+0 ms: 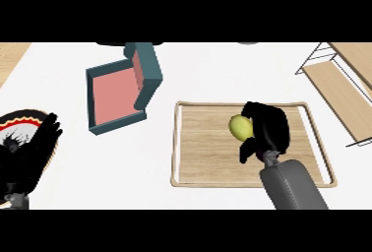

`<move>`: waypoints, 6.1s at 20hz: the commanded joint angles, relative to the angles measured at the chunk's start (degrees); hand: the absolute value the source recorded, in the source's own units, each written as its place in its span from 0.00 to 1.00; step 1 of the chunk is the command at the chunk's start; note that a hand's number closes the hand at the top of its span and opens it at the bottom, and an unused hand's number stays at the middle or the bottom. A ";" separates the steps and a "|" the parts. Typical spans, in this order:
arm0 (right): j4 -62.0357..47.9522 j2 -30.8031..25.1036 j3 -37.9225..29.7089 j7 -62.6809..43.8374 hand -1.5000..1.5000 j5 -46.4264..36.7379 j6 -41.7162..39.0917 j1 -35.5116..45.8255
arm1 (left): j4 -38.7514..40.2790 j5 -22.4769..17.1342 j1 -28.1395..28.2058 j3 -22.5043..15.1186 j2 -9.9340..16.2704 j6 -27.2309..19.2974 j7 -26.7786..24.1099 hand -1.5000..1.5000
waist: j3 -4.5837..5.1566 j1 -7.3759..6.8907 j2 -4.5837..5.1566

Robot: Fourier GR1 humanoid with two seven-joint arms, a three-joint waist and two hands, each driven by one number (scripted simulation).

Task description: Pick the lemon from the tray and place it in the tiered shelf

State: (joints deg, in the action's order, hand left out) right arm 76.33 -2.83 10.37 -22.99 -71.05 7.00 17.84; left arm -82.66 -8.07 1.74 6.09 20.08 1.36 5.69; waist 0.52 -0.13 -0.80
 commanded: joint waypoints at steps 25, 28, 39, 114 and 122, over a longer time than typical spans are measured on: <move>-0.70 1.91 -24.27 -45.99 1.00 -10.26 -11.84 30.79 | -2.01 2.53 -1.78 1.44 -1.54 -0.13 2.34 0.50 | -0.52 -0.55 0.73; 3.01 2.80 -22.79 -50.25 1.00 -10.34 -10.72 34.16 | 0.35 3.60 0.18 0.66 -2.96 -0.13 -0.29 0.50 | -0.47 -0.49 0.63; 8.33 0.32 -26.70 -50.39 1.00 -17.78 -16.86 47.60 | 1.00 2.17 -2.11 2.83 -2.24 0.74 1.26 0.50 | -0.50 -0.18 0.61; 24.96 -25.75 -45.83 -42.77 0.00 -5.06 -13.84 41.42 | 1.86 4.63 0.08 6.48 -3.02 4.81 -0.47 0.50 | -0.43 0.82 0.25; 46.52 -28.17 -47.57 -48.26 0.00 -7.58 -38.80 42.63 | 0.66 5.27 2.32 6.66 -3.62 3.51 0.09 0.50 | -0.28 3.26 -1.23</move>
State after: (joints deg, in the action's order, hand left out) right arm 114.65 -29.51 -37.29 -61.75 -78.21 -16.32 57.92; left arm -81.47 -3.20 2.59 12.62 16.52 5.23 5.84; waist 0.18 2.27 -1.36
